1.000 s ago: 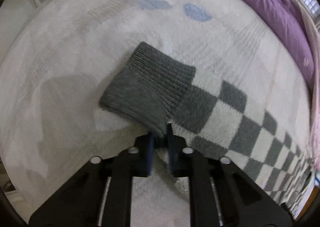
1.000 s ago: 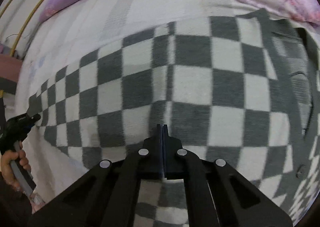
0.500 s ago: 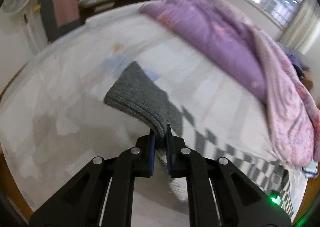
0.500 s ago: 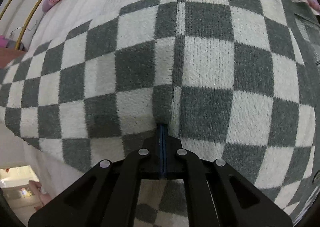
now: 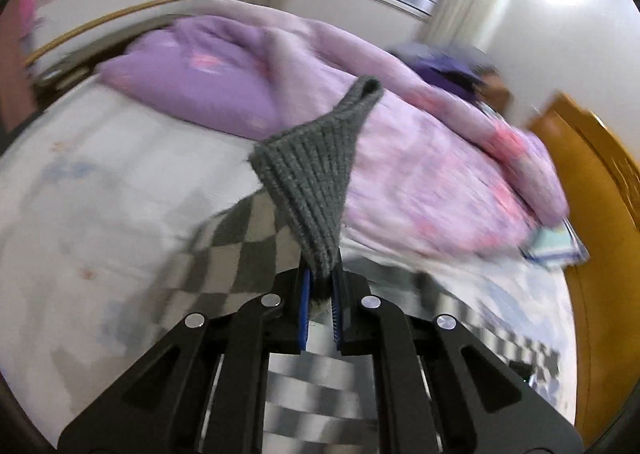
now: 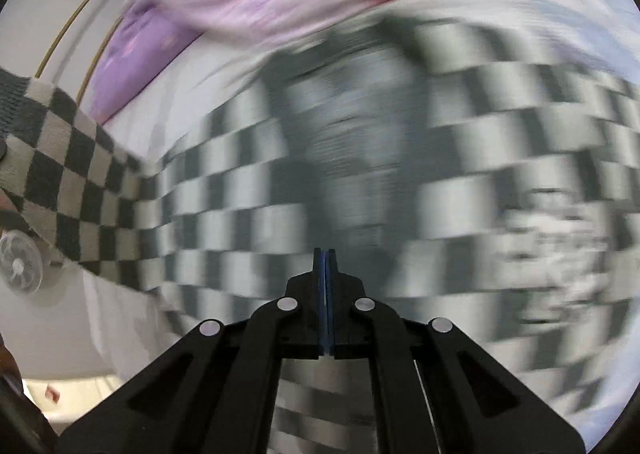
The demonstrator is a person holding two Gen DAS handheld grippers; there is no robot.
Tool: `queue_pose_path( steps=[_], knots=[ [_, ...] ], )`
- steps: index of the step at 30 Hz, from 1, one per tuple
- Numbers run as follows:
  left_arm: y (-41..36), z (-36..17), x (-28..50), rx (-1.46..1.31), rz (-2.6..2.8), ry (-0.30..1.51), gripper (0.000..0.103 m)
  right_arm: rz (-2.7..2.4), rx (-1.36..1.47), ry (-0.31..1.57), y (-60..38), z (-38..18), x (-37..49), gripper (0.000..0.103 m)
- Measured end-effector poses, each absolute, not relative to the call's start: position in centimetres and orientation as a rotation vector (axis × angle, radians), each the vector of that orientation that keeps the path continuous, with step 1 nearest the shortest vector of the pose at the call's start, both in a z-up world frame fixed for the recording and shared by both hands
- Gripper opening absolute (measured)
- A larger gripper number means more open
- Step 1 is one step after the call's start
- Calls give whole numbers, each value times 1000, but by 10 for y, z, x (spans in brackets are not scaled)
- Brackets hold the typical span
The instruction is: Fold large clothes
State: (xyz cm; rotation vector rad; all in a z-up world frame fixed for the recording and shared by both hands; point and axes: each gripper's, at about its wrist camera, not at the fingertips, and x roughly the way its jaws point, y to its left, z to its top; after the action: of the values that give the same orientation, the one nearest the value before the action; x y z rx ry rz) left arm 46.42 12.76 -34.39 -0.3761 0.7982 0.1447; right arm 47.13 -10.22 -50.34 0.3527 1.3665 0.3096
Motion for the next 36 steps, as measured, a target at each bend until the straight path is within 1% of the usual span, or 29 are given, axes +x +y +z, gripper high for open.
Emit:
queue_pose_path(
  steps=[3, 6, 7, 10, 12, 14, 17, 18, 19, 20, 21, 22, 23, 24, 25, 27, 28, 29, 30, 32, 33, 36],
  knots=[
    [42, -367, 490, -344, 58, 840, 9, 213, 375, 1349, -186, -499, 467, 4],
    [-29, -405, 509, -301, 9, 919, 9, 119, 400, 1327, -266, -494, 455, 4],
    [-56, -424, 517, -296, -8, 973, 9, 91, 410, 1322, -290, -495, 451, 4],
    [-105, -466, 526, -201, -29, 1042, 9, -18, 459, 1300, -366, -501, 439, 4],
    [-128, -496, 527, -133, -43, 1093, 9, -59, 499, 1281, -403, -506, 435, 4],
    [-135, -518, 522, -103, -46, 1138, 9, -116, 538, 1269, -437, -514, 434, 4],
    [-152, -541, 525, -62, -39, 1188, 9, -202, 639, 1238, -484, -529, 432, 5],
    [-156, -547, 523, -52, -38, 1204, 10, -241, 695, 1226, -501, -535, 430, 9],
    [-157, -553, 519, -56, -43, 1228, 16, -266, 739, 1215, -512, -543, 431, 11],
    [-156, -557, 513, -74, -55, 1243, 18, -308, 812, 1196, -528, -550, 427, 17],
    [-157, -561, 512, -102, -70, 1266, 26, -338, 884, 1176, -542, -556, 424, 20],
    [-157, -563, 511, -137, -92, 1285, 30, -365, 963, 1150, -556, -563, 420, 22],
    [-156, -563, 508, -157, -107, 1289, 32, -377, 996, 1136, -563, -566, 419, 25],
    [-156, -561, 507, -183, -122, 1290, 37, -388, 1024, 1119, -570, -569, 417, 29],
    [-155, -555, 505, -205, -135, 1276, 43, -397, 1043, 1102, -575, -571, 418, 32],
    [-153, -541, 499, -237, -151, 1230, 48, -417, 1086, 1071, -587, -576, 419, 37],
    [-150, -532, 498, -254, -160, 1198, 53, -425, 1098, 1061, -592, -577, 421, 38],
    [-148, -524, 499, -254, -149, 1163, 58, -439, 1101, 1051, -596, -578, 424, 43],
    [-146, -518, 501, -237, -123, 1138, 66, -458, 1099, 1041, -599, -577, 425, 48],
    [-140, -518, 509, -229, -89, 1121, 66, -472, 1124, 1013, -606, -582, 429, 50],
    [-136, -520, 512, -240, -85, 1142, 66, -487, 1145, 1001, -610, -584, 431, 50],
    [-132, -553, 523, -276, -107, 1255, 66, -481, 1209, 968, -617, -593, 438, 51]
  ],
)
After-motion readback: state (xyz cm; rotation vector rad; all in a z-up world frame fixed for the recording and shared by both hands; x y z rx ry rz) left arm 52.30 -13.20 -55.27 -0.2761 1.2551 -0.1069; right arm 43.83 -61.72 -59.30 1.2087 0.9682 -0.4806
